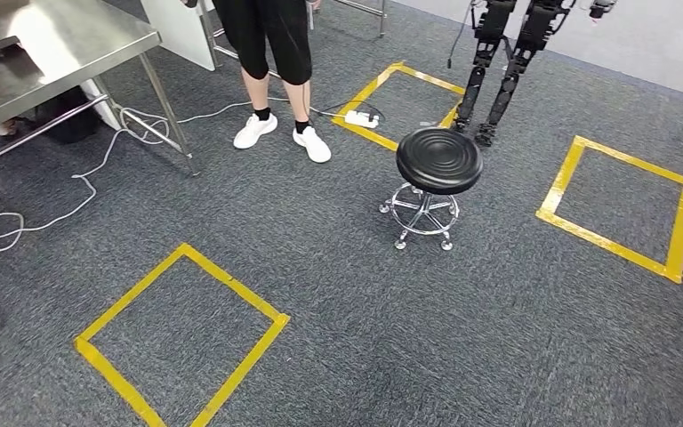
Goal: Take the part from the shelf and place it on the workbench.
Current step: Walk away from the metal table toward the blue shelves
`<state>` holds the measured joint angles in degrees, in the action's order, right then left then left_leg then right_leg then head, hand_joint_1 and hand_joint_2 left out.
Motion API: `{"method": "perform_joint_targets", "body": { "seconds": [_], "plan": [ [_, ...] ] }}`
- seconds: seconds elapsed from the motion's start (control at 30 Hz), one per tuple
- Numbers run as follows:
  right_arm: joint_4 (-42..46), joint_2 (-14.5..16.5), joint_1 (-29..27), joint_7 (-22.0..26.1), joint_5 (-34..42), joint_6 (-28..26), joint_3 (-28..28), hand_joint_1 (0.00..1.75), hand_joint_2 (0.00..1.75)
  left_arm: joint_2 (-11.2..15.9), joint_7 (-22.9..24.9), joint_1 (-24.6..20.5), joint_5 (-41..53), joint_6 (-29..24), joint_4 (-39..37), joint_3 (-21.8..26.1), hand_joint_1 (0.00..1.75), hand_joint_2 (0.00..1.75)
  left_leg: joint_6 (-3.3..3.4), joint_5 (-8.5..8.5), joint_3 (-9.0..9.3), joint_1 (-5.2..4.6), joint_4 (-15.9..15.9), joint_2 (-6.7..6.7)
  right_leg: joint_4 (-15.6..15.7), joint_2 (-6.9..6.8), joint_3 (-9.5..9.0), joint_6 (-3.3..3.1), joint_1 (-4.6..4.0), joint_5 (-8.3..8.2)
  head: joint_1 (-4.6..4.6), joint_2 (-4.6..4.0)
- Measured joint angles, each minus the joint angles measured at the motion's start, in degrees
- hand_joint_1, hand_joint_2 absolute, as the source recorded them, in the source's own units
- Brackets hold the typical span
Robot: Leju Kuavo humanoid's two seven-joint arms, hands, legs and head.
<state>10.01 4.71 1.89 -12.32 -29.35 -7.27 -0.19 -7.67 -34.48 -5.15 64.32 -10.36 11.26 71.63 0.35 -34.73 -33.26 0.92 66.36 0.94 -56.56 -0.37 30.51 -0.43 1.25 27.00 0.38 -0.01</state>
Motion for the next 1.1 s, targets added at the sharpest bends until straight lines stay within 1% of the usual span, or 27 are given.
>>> {"method": "perform_joint_targets", "body": {
  "seconds": [0.03, 0.07, 0.1, 0.13, 0.17, 0.23, 0.3, 0.37, 0.4, 0.43, 0.5, 0.57, 0.6, 0.63, 0.67, 0.73, 0.77, 0.8, 0.83, 0.87, 0.9, 0.93, 0.97, 1.0, 1.03, 1.07, 1.1],
  "plan": [
    [0.00, 0.03, -0.02, -0.01, 0.00, 0.00, -0.01, 0.00, 0.00, -0.01, 0.01, 0.11, 0.01, 0.00, 0.00, 0.00, 0.00, 0.00, -0.17, -1.82, -1.68, 0.09, 3.83, -0.75, -0.02, 0.70, 0.14, -0.11, -0.04, -0.09, -0.05, 0.00],
    [0.00, 0.05, -0.06, -0.01, 0.00, 0.01, -0.01, 0.00, 0.00, -0.01, 0.01, 0.20, 0.02, 0.00, 0.00, 0.00, 0.00, 0.00, -0.37, -2.70, -2.96, 0.20, 6.66, -1.03, -0.05, 1.47, 0.21, -0.12, -0.07, -0.13, -0.05, -0.01],
    [0.00, 0.05, -0.12, -0.01, 0.00, 0.02, -0.01, 0.00, 0.00, 0.00, 0.01, 0.24, 0.03, 0.00, 0.00, 0.01, 0.00, 0.00, -0.58, -2.33, -3.37, 0.38, 7.52, -1.11, -0.13, 2.28, 0.22, -0.08, -0.06, -0.15, -0.07, 0.00],
    [0.00, 0.05, -0.18, -0.01, 0.00, 0.02, -0.01, 0.00, 0.00, 0.01, 0.01, 0.26, 0.03, 0.00, 0.00, 0.01, 0.00, 0.00, -0.74, -0.84, -2.74, 0.61, 6.13, -1.16, -0.27, 3.08, 0.18, -0.04, 0.00, -0.16, -0.07, -0.01],
    [0.00, 0.05, -0.22, -0.01, 0.00, 0.03, -0.01, 0.00, 0.00, 0.03, 0.01, 0.26, 0.03, 0.00, 0.00, 0.01, 0.00, 0.00, -0.92, 1.38, -1.28, 0.94, 2.89, -1.59, -0.53, 3.90, 0.20, 0.05, 0.08, -0.12, -0.08, -0.01],
    [0.00, 0.06, -0.11, 0.02, -0.02, 0.03, -0.01, 0.00, 0.00, 0.05, 0.00, 0.28, 0.03, 0.01, 0.00, 0.01, 0.00, 0.00, -1.19, 4.45, 1.70, 1.57, -3.99, -4.24, -1.43, 5.41, 0.76, 0.52, -0.01, 0.09, -0.08, -0.01],
    [0.00, 0.05, 0.05, 0.07, -0.13, 0.03, -0.01, 0.00, 0.00, 0.04, -0.02, 0.33, 0.03, 0.02, 0.00, 0.01, 0.00, 0.00, -0.95, 4.90, 2.64, 1.54, -6.72, -5.94, -2.03, 6.72, 1.77, 1.50, -0.17, 0.04, -0.06, -0.01],
    [-0.01, 0.01, -0.09, 0.15, -0.29, 0.04, -0.01, 0.00, 0.00, -0.01, -0.03, 0.31, 0.01, 0.02, 0.00, 0.01, 0.00, 0.00, 0.01, 5.15, 2.53, 1.15, -7.01, -4.71, -1.90, 7.70, 2.66, 2.54, -0.17, -0.38, -0.04, -0.01],
    [-0.01, -0.03, -0.20, 0.20, -0.34, 0.05, -0.01, 0.00, 0.00, -0.05, -0.03, 0.25, -0.01, 0.02, 0.00, 0.01, 0.00, 0.00, 0.61, 5.43, 2.57, 1.09, -7.28, -3.98, -2.22, 6.93, 3.08, 2.82, -0.19, -0.30, -0.03, -0.01],
    [-0.02, -0.05, -0.25, 0.24, -0.39, 0.06, -0.01, 0.00, 0.00, -0.09, -0.03, 0.21, -0.03, 0.01, 0.01, 0.01, 0.00, 0.00, 1.15, 5.71, 2.58, 1.12, -7.56, -3.18, -3.44, 5.50, 3.86, 2.89, -0.24, 0.34, 0.10, -0.01],
    [-0.02, -0.07, -0.17, 0.30, -0.43, 0.07, -0.01, 0.00, 0.00, -0.11, 0.08, 0.26, -0.08, -0.09, 0.02, 0.01, 0.00, 0.00, 1.79, 5.98, 2.50, 1.07, -7.87, -1.41, -9.33, 2.10, 6.75, 2.57, -0.25, 3.26, 0.38, -0.01],
    [-0.02, -0.07, -0.08, 0.32, -0.44, 0.07, -0.01, 0.00, 0.00, -0.09, 0.35, 0.38, -0.13, -0.26, 0.02, 0.03, 0.00, 0.00, 1.91, 5.98, 2.33, 0.91, -7.85, 0.49, -16.28, 1.18, 10.04, 2.59, -0.17, 6.06, 0.55, -0.01],
    [-0.02, -0.07, -0.07, 0.32, -0.45, 0.08, -0.01, 0.00, 0.00, -0.09, 0.47, 0.39, -0.10, -0.28, 0.02, 0.03, 0.00, 0.00, 1.90, 5.97, 2.28, 0.86, -7.84, 1.37, -17.63, 1.07, 10.49, 2.88, -0.10, 6.38, 0.55, -0.01],
    [-0.02, -0.08, -0.11, 0.32, -0.45, 0.08, -0.01, 0.00, 0.00, -0.10, 0.60, 0.38, -0.08, -0.30, 0.02, 0.03, 0.00, 0.00, 1.87, 5.95, 2.27, 0.84, -7.84, 2.15, -16.66, 0.88, 9.66, 3.31, -0.04, 5.80, 0.58, -0.01],
    [-0.02, -0.10, -0.15, 0.32, -0.46, 0.08, -0.01, 0.00, 0.00, -0.11, 0.68, 0.36, -0.05, -0.26, 0.02, 0.02, 0.00, 0.00, 1.80, 5.92, 2.33, 0.86, -7.84, 2.87, -13.44, 0.38, 7.65, 3.77, 0.03, 4.56, 0.57, -0.01],
    [-0.01, -0.11, -0.11, 0.38, -0.45, 0.08, -0.01, 0.00, 0.00, -0.15, 0.78, 0.34, 0.02, -0.10, 0.02, 0.02, 0.00, 0.00, 1.39, 5.73, 2.63, 0.69, -7.82, 4.11, -5.31, -2.07, 2.99, 4.08, -0.12, 2.10, 0.65, -0.01],
    [-0.01, -0.08, -0.03, 0.46, -0.44, 0.07, -0.02, 0.00, 0.00, -0.15, 0.81, 0.33, 0.10, 0.02, 0.02, 0.02, 0.00, 0.00, 1.03, 5.60, 2.80, 0.54, -7.82, 4.66, -2.76, -2.97, 1.58, 3.77, -0.31, 1.39, 0.59, -0.01],
    [0.00, -0.03, 0.01, 0.55, -0.43, 0.06, -0.02, 0.00, 0.00, -0.15, 0.84, 0.29, 0.24, 0.12, 0.03, 0.02, 0.00, 0.00, 0.65, 5.48, 3.00, 0.39, -7.83, 5.15, -1.66, -3.42, 1.19, 3.31, -0.54, 1.11, 0.56, -0.01],
    [0.00, 0.02, 0.01, 0.64, -0.41, 0.04, -0.03, 0.00, 0.00, -0.14, 0.86, 0.20, 0.38, 0.24, 0.03, 0.01, 0.00, 0.00, 0.28, 5.42, 3.19, 0.35, -7.93, 5.65, -1.70, -3.01, 1.41, 2.84, -0.82, 0.99, 0.49, -0.01],
    [-0.01, 0.04, -0.06, 0.71, -0.39, 0.02, -0.05, 0.00, 0.00, -0.15, 0.91, 0.08, 0.53, 0.36, 0.03, -0.02, 0.00, 0.00, -0.11, 5.38, 3.39, 0.44, -8.01, 5.98, -1.64, -2.34, 1.50, 2.33, -0.73, 0.87, 0.45, -0.01],
    [-0.01, 0.06, -0.13, 0.76, -0.36, -0.01, -0.09, 0.00, 0.00, -0.14, 1.02, -0.04, 0.68, 0.45, 0.03, -0.06, 0.00, 0.00, -0.47, 5.10, 3.45, 0.61, -7.82, 5.50, -1.54, -1.74, 1.50, 1.91, -0.49, 0.73, 0.42, -0.01],
    [-0.02, 0.07, -0.15, 0.81, -0.32, -0.06, -0.15, 0.00, 0.00, -0.14, 1.17, -0.11, 0.80, 0.53, 0.03, -0.10, 0.00, 0.00, -0.75, 4.31, 3.19, 0.76, -6.98, 4.38, -1.43, -1.19, 1.37, 1.47, -0.22, 0.57, 0.36, -0.01],
    [-0.02, 0.10, -0.15, 0.86, -0.28, -0.10, -0.24, 0.00, 0.00, -0.13, 1.41, -0.10, 0.92, 0.57, 0.03, -0.13, 0.00, 0.00, -0.93, 2.81, 2.33, 0.86, -4.92, 2.81, -1.33, -0.62, 1.24, 1.01, 0.05, 0.36, 0.29, -0.01],
    [-0.02, 0.15, -0.12, 0.92, -0.25, -0.14, -0.32, 0.00, 0.00, -0.11, 1.68, -0.01, 1.01, 0.55, 0.03, -0.15, 0.00, 0.00, -0.97, 0.80, 0.91, 0.90, -1.68, 1.10, -1.31, -0.04, 1.22, 0.69, 0.14, 0.23, 0.22, -0.01],
    [-0.02, 0.21, -0.09, 0.97, -0.22, -0.16, -0.38, 0.00, 0.00, -0.12, 1.95, 0.09, 1.05, 0.45, 0.03, -0.15, 0.00, 0.00, -0.91, -1.26, -0.93, 0.89, 2.31, 0.02, -1.33, 0.62, 1.33, 0.44, 0.00, 0.15, 0.20, -0.01],
    [-0.02, 0.28, -0.09, 1.02, -0.22, -0.16, -0.42, 0.00, 0.00, -0.13, 2.23, 0.20, 1.06, 0.34, 0.02, -0.14, 0.00, 0.00, -0.85, -2.72, -2.67, 0.87, 5.99, -0.56, -1.35, 1.35, 1.39, 0.27, -0.17, 0.07, 0.19, -0.01],
    [-0.02, 0.33, -0.11, 1.03, -0.22, -0.15, -0.45, 0.00, 0.00, -0.13, 2.44, 0.26, 1.05, 0.20, 0.02, -0.14, 0.00, 0.00, -0.78, -3.04, -3.79, 0.87, 8.14, -0.81, -1.37, 2.16, 1.39, 0.22, -0.30, 0.04, 0.21, -0.01]
  ]
}}
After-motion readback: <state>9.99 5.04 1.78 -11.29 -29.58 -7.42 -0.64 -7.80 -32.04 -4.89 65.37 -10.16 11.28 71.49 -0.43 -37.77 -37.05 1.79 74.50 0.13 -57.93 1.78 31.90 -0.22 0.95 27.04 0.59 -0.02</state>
